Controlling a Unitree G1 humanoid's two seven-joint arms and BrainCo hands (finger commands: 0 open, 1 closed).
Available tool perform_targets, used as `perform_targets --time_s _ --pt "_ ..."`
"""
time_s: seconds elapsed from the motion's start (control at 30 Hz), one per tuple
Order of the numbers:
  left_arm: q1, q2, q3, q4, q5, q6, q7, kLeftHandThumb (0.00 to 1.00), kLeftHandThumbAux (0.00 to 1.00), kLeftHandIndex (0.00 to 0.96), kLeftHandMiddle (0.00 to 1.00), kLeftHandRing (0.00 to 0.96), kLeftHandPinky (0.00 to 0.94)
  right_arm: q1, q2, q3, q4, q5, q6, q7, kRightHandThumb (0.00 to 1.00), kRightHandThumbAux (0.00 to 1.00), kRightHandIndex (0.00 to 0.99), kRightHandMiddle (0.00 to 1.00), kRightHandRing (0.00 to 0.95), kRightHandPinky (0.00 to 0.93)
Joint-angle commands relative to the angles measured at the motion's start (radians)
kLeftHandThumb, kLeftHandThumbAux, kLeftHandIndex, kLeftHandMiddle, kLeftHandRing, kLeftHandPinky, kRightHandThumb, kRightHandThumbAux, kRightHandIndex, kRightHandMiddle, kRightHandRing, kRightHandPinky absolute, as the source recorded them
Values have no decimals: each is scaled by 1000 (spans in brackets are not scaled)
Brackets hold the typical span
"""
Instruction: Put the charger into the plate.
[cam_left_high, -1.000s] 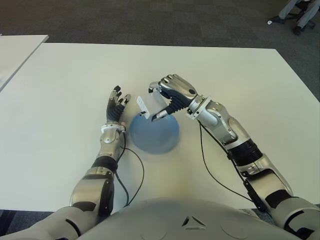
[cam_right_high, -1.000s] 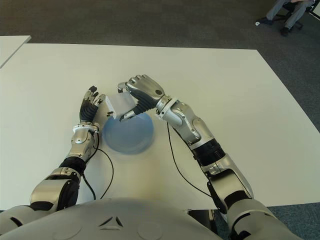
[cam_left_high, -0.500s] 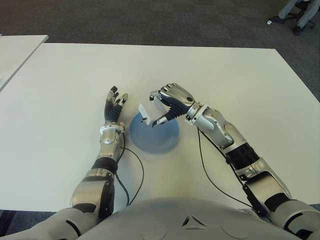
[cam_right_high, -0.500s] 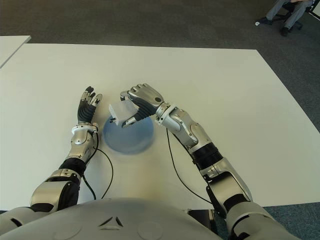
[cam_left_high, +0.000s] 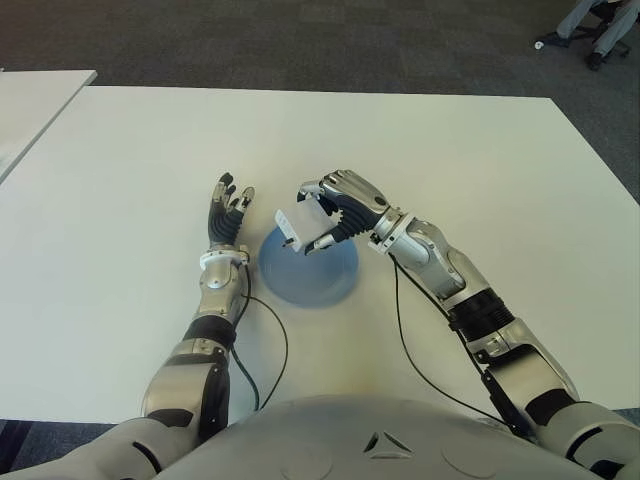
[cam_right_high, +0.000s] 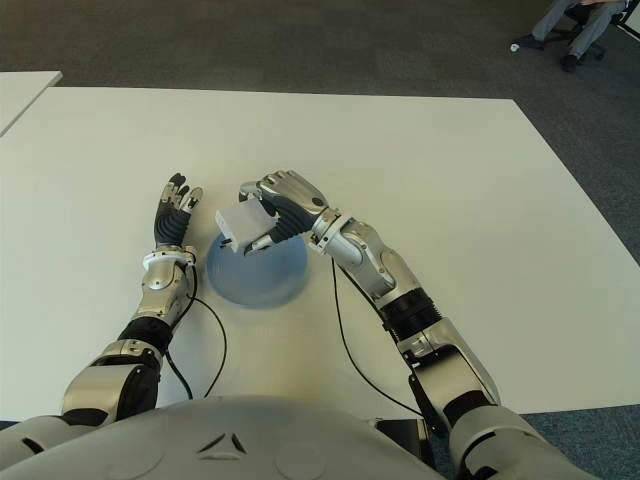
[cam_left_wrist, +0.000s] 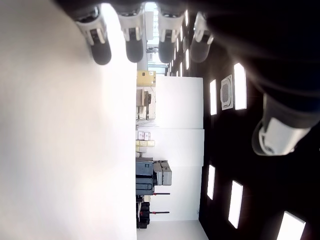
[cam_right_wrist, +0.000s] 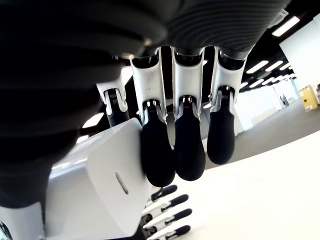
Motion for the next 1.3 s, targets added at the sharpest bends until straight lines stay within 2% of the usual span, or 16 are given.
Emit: perform_targets --time_s 0.03,0.17,0.27,0.5,0.57,0.77,0.97,1.3 --pt "49 -8 -8 34 6 49 -12 0 488 0 0 0 0 -15 -12 -2 24 -15 -36 -19 583 526 337 500 514 445" --pt "50 -6 -11 34 5 44 -15 0 488 0 0 0 0 -18 -11 -6 39 2 -53 -14 516 444 264 413 407 349" --pt "50 -5 -13 35 5 41 -15 0 491 0 0 0 0 -19 -9 -9 47 19 -58 -1 500 424 227 351 332 279" --pt "47 -5 -13 43 -1 36 -21 0 494 0 0 0 0 -22 -7 -11 63 29 -70 -4 474 405 129 257 233 201" --pt "47 -5 -12 44 -4 35 -28 0 492 0 0 0 0 -23 -7 -11 68 27 -72 -7 456 398 94 194 167 138" --pt "47 -6 -11 43 -5 34 -33 0 495 0 0 0 0 -19 -14 -13 65 30 -65 10 408 376 27 72 45 38" --pt "49 -6 -11 43 -6 27 -37 0 503 0 0 0 0 -18 -14 -17 67 39 -60 25 361 348 2 8 4 3" --pt "48 -4 -12 49 -3 16 -49 0 504 0 0 0 0 -17 -14 -25 74 60 -62 44 310 334 0 0 0 0"
